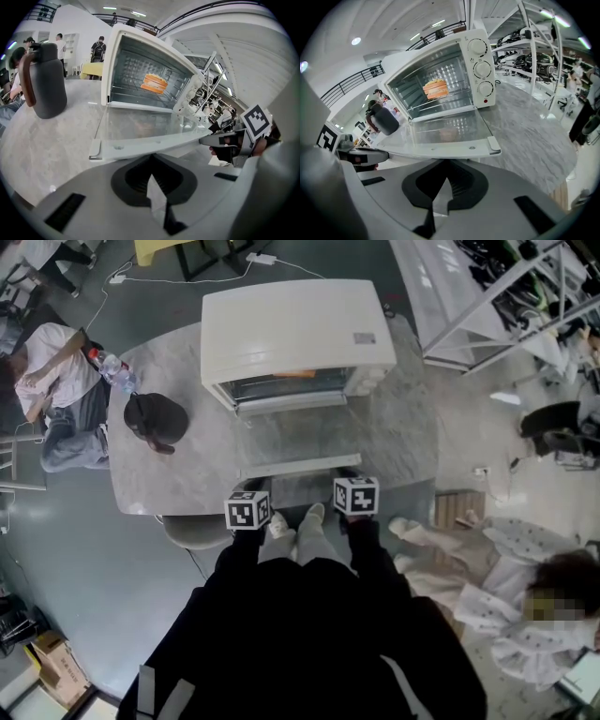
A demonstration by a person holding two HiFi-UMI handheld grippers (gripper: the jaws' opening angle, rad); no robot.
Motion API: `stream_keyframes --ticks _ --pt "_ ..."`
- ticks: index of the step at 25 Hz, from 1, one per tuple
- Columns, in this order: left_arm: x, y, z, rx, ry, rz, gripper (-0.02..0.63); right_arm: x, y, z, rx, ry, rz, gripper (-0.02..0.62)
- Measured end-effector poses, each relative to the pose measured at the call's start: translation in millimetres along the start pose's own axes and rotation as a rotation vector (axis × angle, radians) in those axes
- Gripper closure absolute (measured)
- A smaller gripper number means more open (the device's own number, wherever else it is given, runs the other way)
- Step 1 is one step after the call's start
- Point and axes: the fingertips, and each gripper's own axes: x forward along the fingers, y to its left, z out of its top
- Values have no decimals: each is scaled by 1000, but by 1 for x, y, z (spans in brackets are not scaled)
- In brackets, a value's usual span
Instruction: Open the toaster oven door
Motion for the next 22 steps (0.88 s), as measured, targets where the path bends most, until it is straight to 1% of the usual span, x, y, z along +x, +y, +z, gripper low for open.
stream_keyframes --ticks 22 --pt "14 4 -13 -28 39 5 603 15 -7 -17 -11 44 -13 592"
